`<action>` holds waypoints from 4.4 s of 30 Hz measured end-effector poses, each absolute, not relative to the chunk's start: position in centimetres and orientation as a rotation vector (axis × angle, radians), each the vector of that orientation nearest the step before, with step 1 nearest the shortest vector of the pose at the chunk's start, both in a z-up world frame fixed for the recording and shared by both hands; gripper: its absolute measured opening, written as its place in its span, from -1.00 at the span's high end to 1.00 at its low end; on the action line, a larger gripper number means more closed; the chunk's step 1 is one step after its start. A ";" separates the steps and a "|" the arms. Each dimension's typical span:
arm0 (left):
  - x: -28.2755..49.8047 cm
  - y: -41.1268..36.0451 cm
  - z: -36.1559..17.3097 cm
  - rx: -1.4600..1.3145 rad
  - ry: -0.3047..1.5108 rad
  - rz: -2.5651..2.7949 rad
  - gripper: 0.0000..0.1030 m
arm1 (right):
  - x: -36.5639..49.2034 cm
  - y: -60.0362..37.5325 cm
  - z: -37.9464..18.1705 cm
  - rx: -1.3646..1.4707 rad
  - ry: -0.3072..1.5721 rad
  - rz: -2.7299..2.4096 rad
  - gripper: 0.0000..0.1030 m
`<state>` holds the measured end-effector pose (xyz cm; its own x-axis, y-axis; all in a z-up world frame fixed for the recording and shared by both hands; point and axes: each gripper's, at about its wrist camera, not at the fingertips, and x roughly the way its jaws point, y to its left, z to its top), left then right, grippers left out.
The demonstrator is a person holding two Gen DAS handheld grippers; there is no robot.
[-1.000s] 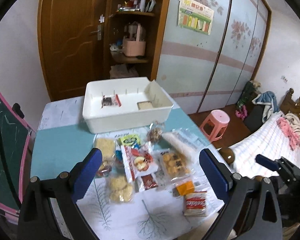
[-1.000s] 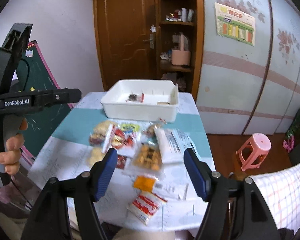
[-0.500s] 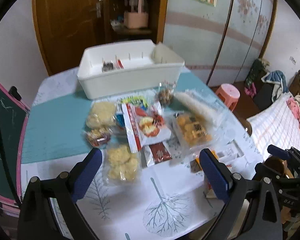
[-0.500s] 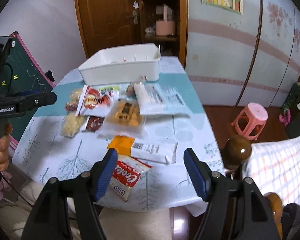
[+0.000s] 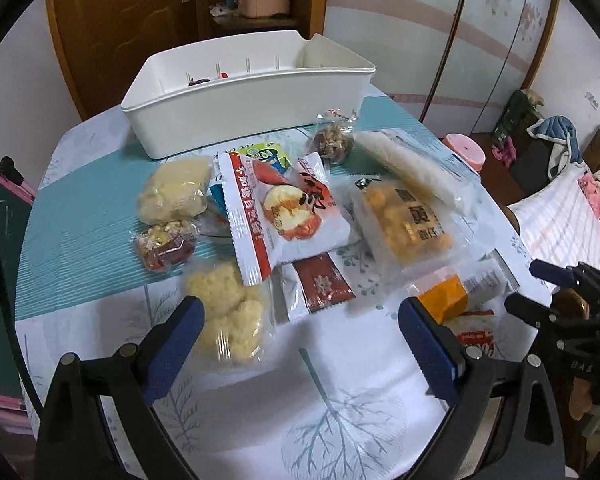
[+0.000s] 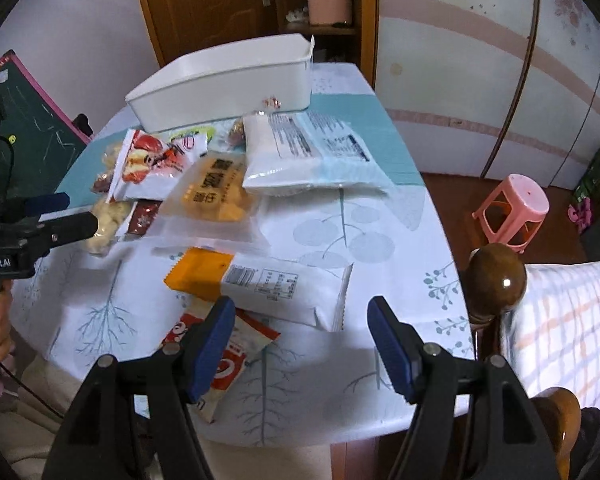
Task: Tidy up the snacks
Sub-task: 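Grasp the apple chip bag with the left gripper while the right grasps the white bag, then lift both bags over the white bin and release them inside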
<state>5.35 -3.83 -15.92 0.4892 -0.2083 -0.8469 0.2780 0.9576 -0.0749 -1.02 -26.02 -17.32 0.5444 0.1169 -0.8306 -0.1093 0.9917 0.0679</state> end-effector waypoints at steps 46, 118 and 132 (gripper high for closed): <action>17.5 -7.0 -20.5 -0.072 1.132 -0.324 0.05 | 18.1 -19.1 -18.6 -0.197 1.112 0.037 -0.06; 31.9 2.4 -0.5 0.083 0.881 -0.028 -0.79 | 32.2 -16.1 0.7 0.111 0.854 0.177 0.20; 20.9 0.9 3.3 0.170 0.829 -0.085 -0.79 | 22.2 -16.3 2.7 0.042 0.864 0.273 0.19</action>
